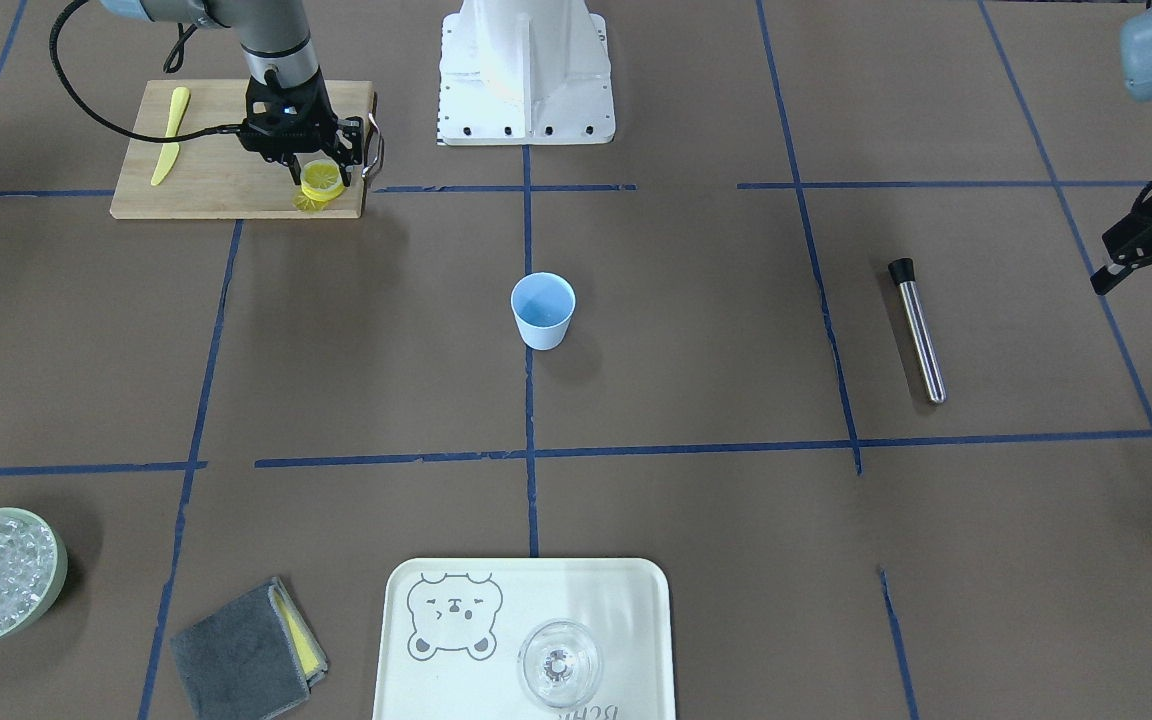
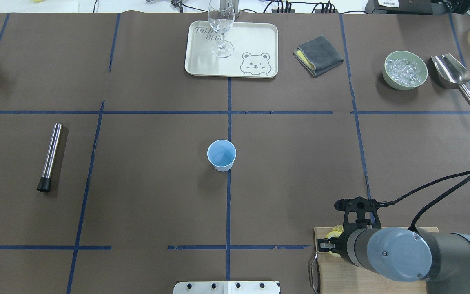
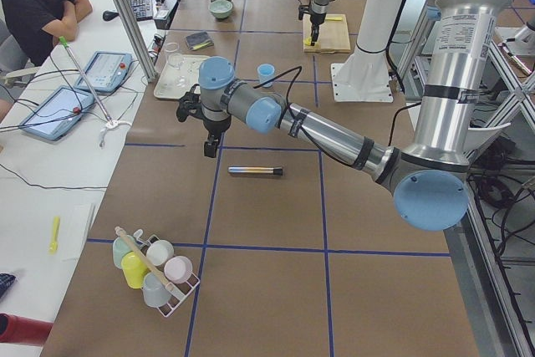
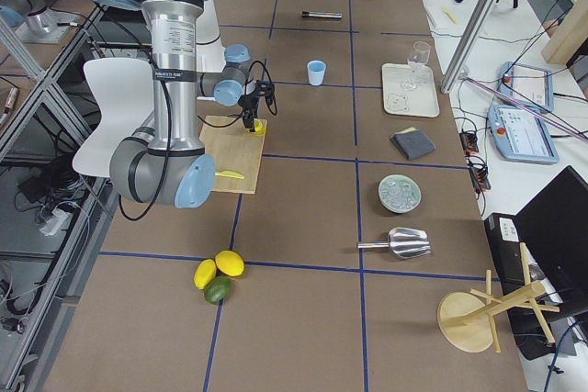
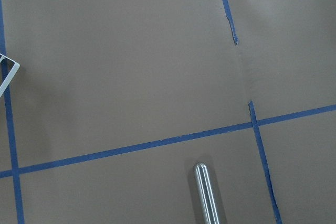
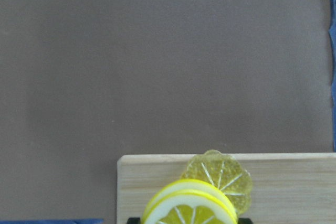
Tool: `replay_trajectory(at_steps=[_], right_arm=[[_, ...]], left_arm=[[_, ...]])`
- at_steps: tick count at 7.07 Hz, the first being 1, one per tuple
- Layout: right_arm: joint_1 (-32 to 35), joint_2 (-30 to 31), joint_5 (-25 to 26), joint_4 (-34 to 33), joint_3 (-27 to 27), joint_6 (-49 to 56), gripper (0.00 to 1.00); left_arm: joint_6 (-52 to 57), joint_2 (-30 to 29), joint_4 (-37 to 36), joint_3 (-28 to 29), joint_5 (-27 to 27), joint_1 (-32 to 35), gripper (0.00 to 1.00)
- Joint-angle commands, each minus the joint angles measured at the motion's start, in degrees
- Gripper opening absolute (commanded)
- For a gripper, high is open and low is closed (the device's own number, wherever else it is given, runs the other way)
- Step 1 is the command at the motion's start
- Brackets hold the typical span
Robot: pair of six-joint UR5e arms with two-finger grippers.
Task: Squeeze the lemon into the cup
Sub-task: 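Lower the right gripper and grasp a yellow lemon slice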
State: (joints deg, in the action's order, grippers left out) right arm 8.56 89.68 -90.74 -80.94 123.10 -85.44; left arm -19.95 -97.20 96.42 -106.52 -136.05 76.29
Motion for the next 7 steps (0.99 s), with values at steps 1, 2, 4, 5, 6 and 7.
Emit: replay_trajectory(at_steps=[1, 2, 4, 5, 6, 7], right_arm=[[0.1, 0.1, -0.2, -0.1, 0.7, 0.0, 0.62], [0.3, 0.2, -0.3, -0.4, 1.6, 0.0, 0.63], [0.8, 1.6, -0.6, -0.7, 4.5, 0.0, 0.63], [2.6, 2.2, -2.6, -0.7, 5.9, 0.0, 0.63], [4.8, 2.0, -4.2, -0.9, 6.8, 0.0, 0.63], [7.3, 1.7, -5.6, -0.9, 7.6, 0.0, 0.63]], left_arm=[[0.0, 0.0, 0.0, 0.0, 0.0, 0.0, 1.0], [0.0, 0.0, 0.0, 0.1, 0.0, 0.0, 1.0], [0.0, 0.0, 0.0, 0.2, 0.0, 0.0, 1.0], [0.0, 0.0, 0.0, 0.2, 0.0, 0.0, 1.0], [0.0, 0.0, 0.0, 0.2, 0.0, 0.0, 1.0], [0.0, 0.0, 0.0, 0.3, 0.0, 0.0, 1.0]])
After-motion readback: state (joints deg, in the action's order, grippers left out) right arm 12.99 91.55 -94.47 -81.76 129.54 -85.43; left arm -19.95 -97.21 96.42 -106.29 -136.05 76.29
